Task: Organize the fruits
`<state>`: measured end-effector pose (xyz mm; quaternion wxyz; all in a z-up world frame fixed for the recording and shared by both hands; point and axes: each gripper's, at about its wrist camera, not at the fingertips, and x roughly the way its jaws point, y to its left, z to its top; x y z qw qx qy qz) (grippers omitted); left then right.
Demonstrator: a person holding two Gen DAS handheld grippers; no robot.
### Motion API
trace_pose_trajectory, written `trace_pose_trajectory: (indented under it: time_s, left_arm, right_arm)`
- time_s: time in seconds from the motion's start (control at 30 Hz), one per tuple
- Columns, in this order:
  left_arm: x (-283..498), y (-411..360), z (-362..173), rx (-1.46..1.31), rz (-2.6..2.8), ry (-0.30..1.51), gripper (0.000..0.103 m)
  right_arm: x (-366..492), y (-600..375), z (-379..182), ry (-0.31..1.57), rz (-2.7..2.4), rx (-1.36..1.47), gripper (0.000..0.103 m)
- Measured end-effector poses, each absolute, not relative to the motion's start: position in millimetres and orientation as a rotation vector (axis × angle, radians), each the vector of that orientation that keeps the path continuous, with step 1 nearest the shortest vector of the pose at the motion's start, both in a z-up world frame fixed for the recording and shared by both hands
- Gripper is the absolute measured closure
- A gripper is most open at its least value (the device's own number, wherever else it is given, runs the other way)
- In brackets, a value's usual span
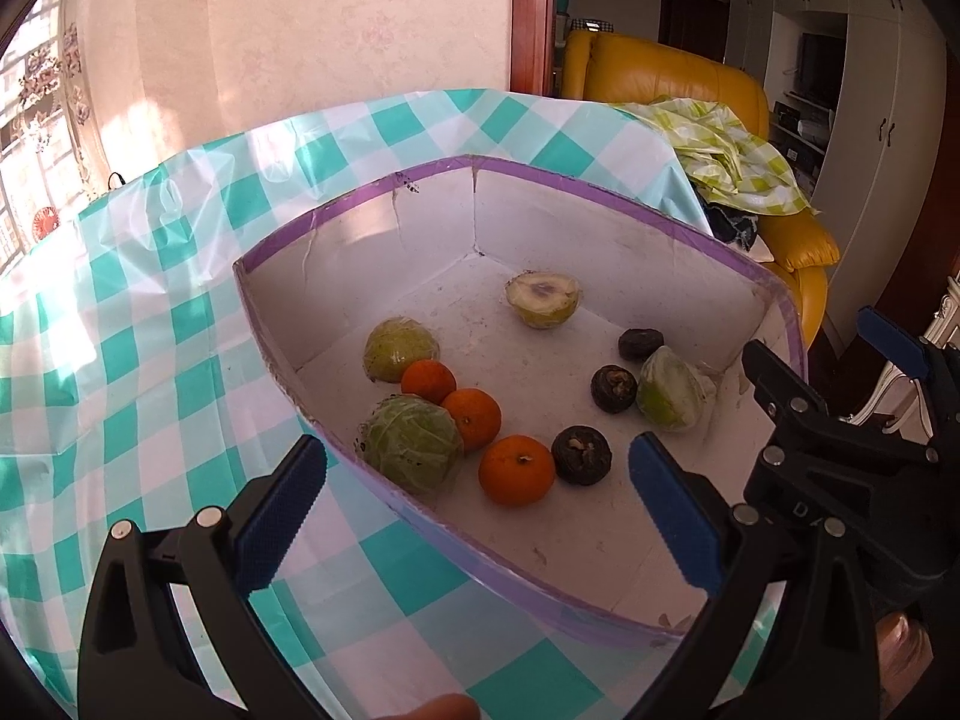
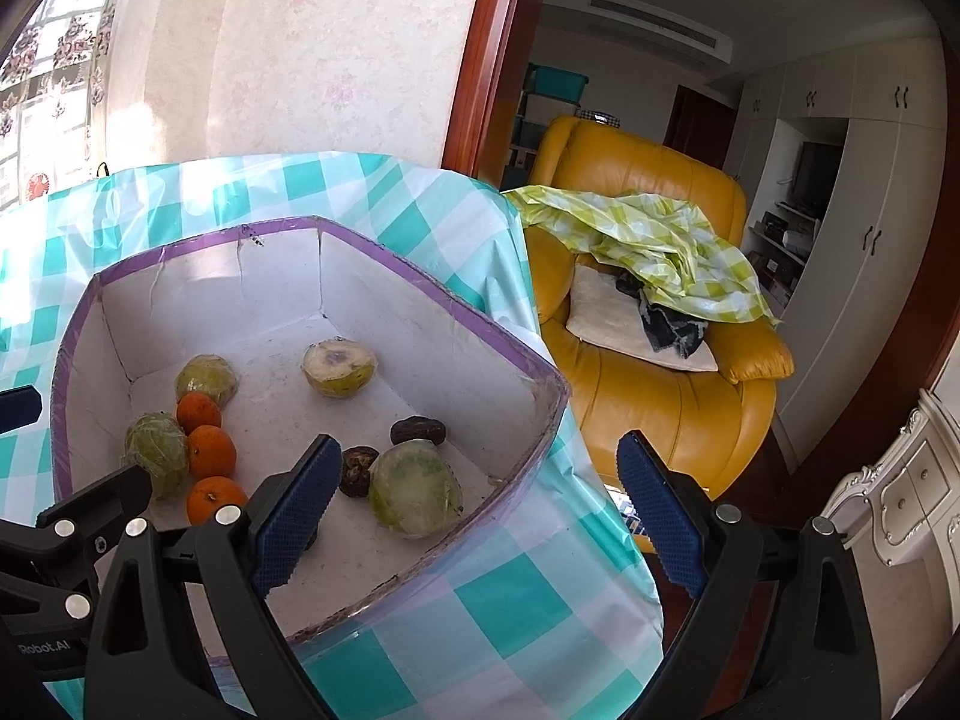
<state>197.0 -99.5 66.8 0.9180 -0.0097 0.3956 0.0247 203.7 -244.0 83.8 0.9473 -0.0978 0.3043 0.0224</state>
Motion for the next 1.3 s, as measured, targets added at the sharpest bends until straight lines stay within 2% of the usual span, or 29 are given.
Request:
trace_pose_trajectory:
  time_s: [1.3]
  left_arm:
    - [203.4, -94.1, 68.3, -0.044, 0.057, 0.835, 0.002]
  right_arm:
    - [206.9, -248.2, 82.0, 0.623, 0.044, -0.191, 0.014]
